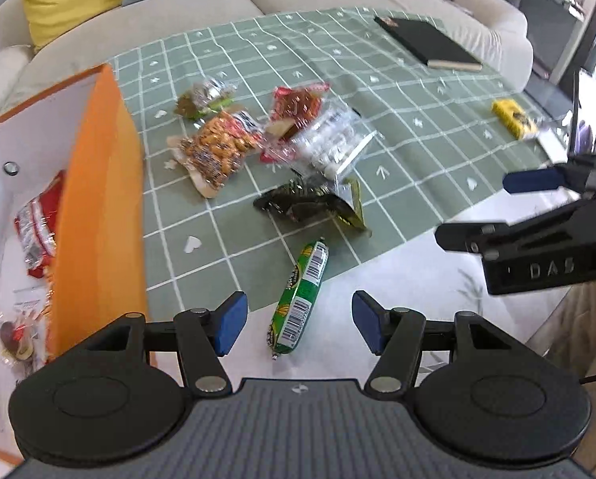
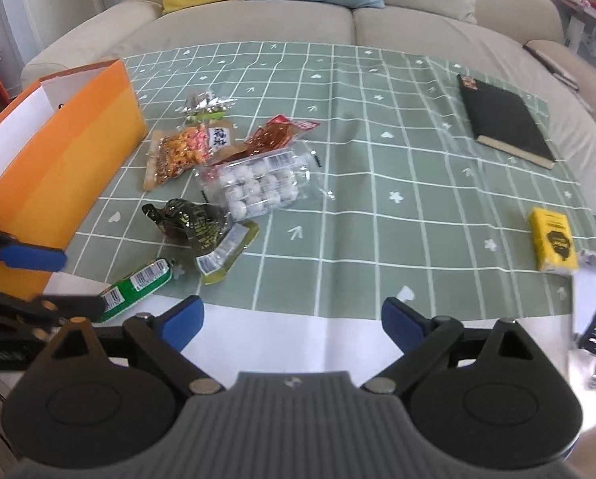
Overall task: Organize snacks
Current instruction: 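Return both tools to the table and lower the left tool onto the green sausage stick, then grasp the green sausage stick with the left tool while the right tool grasps the dark seaweed packet, then carry the sausage stick and seaweed packet into the orange box and open both tools, then move both tools back over the remaining snacks on the table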
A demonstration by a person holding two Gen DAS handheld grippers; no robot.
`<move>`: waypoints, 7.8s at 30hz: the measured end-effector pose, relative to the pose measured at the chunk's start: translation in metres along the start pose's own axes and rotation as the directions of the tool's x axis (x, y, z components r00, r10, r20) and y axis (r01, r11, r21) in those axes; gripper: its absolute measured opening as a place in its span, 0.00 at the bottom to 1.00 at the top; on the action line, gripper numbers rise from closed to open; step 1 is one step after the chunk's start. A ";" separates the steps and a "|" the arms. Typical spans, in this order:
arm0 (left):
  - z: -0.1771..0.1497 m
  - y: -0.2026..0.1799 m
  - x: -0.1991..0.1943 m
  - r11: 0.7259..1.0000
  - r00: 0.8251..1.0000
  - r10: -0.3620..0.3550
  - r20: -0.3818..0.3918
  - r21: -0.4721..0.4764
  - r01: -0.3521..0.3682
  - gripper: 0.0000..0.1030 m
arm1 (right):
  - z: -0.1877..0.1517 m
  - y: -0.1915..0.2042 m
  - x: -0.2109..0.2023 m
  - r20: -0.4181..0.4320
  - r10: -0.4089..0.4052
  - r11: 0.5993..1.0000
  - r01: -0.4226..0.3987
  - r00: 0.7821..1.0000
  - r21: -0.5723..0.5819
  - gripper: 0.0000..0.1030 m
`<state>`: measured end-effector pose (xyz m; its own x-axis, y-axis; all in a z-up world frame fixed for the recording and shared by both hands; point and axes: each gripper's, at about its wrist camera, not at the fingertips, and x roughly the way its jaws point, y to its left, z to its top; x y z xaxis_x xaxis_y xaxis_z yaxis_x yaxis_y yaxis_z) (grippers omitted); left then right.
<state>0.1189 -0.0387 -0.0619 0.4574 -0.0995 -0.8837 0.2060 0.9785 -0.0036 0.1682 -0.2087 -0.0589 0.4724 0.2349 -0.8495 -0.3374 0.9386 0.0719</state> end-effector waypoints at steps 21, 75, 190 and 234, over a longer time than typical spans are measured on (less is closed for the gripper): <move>0.009 0.000 0.046 0.998 0.997 0.001 -0.073 0.065 0.003 0.28 | 0.012 0.040 0.032 0.049 0.092 0.980 -0.082 0.995 -0.180 0.67; 0.005 0.018 0.012 0.988 0.998 0.027 -0.060 -0.148 -0.036 0.26 | 0.016 0.049 0.016 -0.039 0.205 0.978 -0.206 0.978 -0.021 0.29; 0.024 0.186 -0.070 0.906 0.960 0.261 0.102 -0.368 -0.207 0.73 | 0.134 0.203 0.004 0.123 0.178 0.850 -0.090 0.976 -0.518 0.86; 0.085 0.038 0.041 0.982 0.990 0.103 0.097 0.150 -0.117 0.72 | 0.077 -0.024 0.069 0.011 0.114 0.968 -0.114 0.993 0.222 0.88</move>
<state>0.2191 -0.0209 -0.0586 0.5580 -0.0154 -0.8297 0.2788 0.9452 0.1700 0.2716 -0.1953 -0.0791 0.4399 0.3437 -0.8297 -0.1998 0.9382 0.2827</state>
